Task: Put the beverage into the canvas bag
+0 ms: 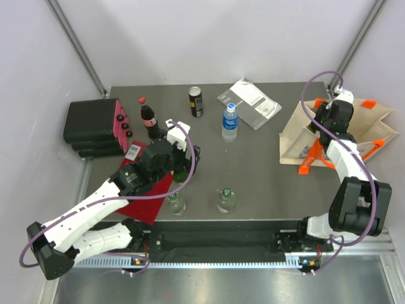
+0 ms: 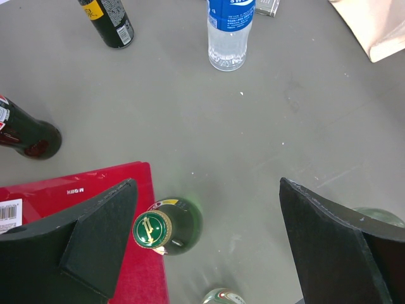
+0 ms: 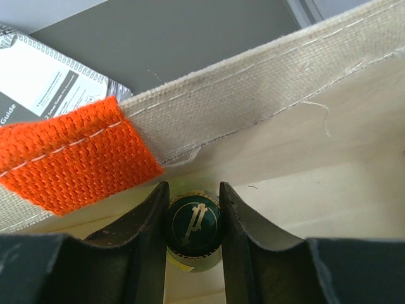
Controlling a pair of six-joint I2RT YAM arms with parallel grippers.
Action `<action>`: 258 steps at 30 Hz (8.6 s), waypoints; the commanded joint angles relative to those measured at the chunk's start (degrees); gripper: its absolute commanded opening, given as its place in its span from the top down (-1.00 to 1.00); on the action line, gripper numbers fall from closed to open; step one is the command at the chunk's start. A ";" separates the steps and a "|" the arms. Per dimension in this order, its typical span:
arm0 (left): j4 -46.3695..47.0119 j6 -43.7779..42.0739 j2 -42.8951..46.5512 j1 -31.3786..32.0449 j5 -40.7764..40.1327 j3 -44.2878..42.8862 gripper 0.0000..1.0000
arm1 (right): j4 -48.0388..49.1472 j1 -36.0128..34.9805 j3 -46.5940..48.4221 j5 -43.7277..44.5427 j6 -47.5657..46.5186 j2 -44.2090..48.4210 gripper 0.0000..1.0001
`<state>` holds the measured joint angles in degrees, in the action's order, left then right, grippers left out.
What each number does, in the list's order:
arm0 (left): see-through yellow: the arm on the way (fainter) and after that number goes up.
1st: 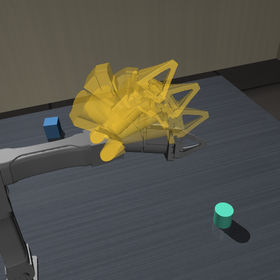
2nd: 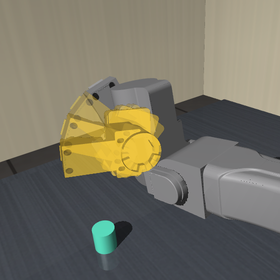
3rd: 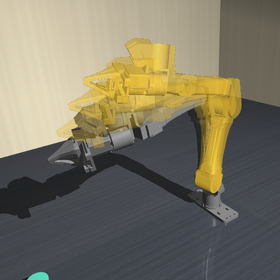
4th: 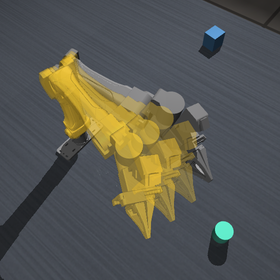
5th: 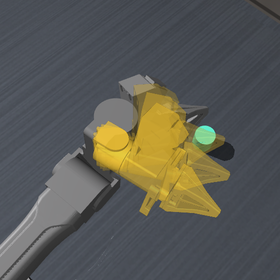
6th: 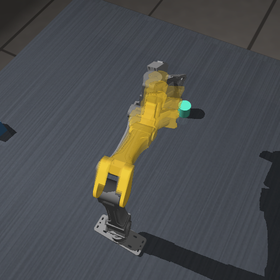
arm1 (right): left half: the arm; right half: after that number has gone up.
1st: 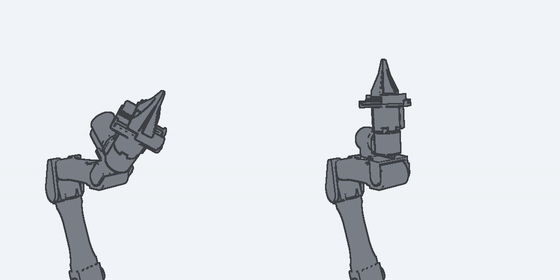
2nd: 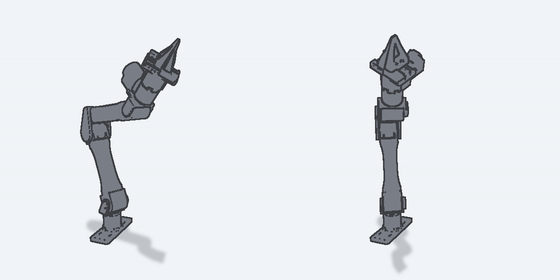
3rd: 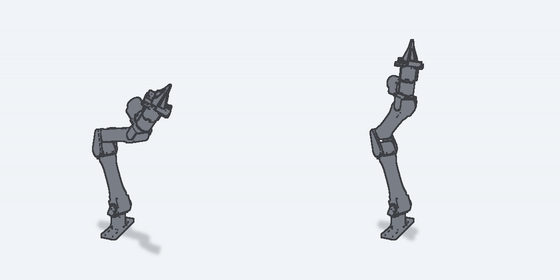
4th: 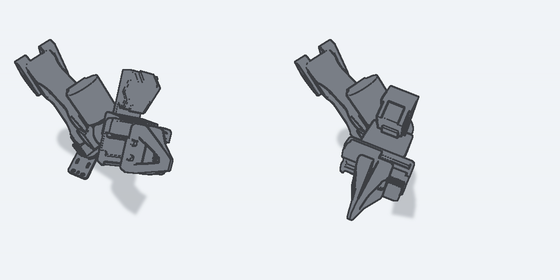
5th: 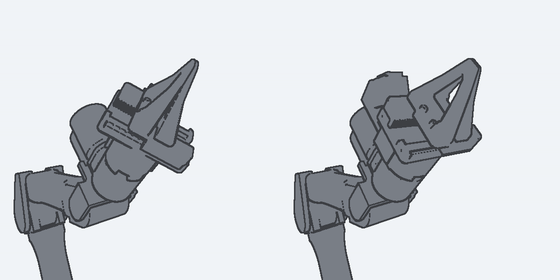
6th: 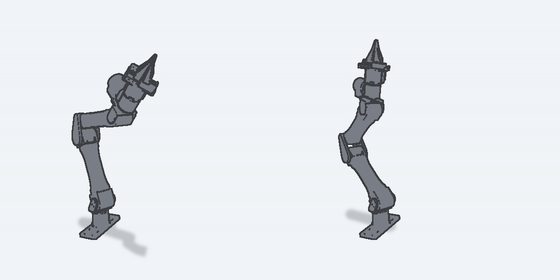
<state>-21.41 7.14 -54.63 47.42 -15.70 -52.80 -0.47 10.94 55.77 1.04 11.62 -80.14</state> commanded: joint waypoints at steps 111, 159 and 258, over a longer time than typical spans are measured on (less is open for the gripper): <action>3.92 -1.25 6.82 0.04 -7.15 1.82 -0.89 | -12.45 -87.49 -16.31 25.86 18.26 10.09 -0.27; 2.42 -0.81 4.18 0.04 -3.63 0.68 -0.88 | -37.59 -12.19 42.50 17.51 -14.87 11.59 1.00; 2.42 -0.98 4.45 0.04 -4.69 0.85 -0.86 | -3.04 5.06 10.94 4.41 3.41 -8.99 -0.22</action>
<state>-20.38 6.04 -50.52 47.42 -19.42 -50.52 -7.86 16.51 62.63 5.91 14.22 -92.51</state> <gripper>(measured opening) 0.933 0.656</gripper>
